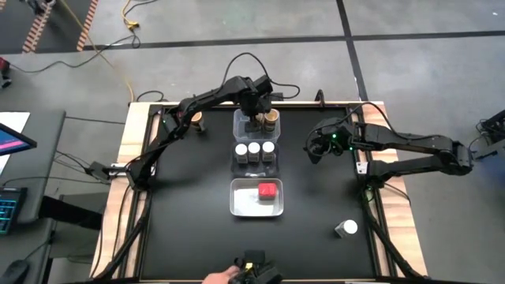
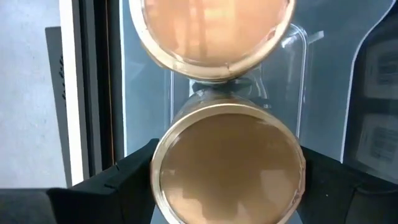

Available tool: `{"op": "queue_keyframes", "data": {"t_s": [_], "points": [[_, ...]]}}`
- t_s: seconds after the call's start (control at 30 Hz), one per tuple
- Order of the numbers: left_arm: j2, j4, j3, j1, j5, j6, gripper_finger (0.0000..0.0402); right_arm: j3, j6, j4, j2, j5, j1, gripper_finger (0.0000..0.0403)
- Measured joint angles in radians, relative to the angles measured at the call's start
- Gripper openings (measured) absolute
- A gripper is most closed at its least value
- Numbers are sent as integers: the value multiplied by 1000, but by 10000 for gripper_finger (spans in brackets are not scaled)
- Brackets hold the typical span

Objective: Sort spices by type
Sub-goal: Put the bottom brown seasoning bottle into the white transparent bin aligned with the other brown seasoning bottle, then put the white seasoning bottle into the black transparent bin in front of the other white seasoning bottle

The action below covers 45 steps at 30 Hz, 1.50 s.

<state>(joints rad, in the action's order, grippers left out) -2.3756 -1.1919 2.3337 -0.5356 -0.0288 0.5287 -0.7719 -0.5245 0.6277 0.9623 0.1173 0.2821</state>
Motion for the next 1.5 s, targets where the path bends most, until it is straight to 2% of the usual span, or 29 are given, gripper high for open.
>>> {"op": "queue_keyframes", "data": {"t_s": [0.6, 0.93, 1.2, 1.5], "points": [[0, 23, 0, -2, -3, 56, 297, 0, -33, 0, 0, 0, 0, 277], [0, 25, 0, -2, -1, 59, 349, 0, -33, 0, 0, 0, 0, 277], [14, 13, 0, -2, 0, 16, 352, -1, -33, 0, 0, 0, 0, 277], [106, -33, 0, -2, -20, -79, 352, -1, -28, 2, 8, 0, 0, 277]]}}
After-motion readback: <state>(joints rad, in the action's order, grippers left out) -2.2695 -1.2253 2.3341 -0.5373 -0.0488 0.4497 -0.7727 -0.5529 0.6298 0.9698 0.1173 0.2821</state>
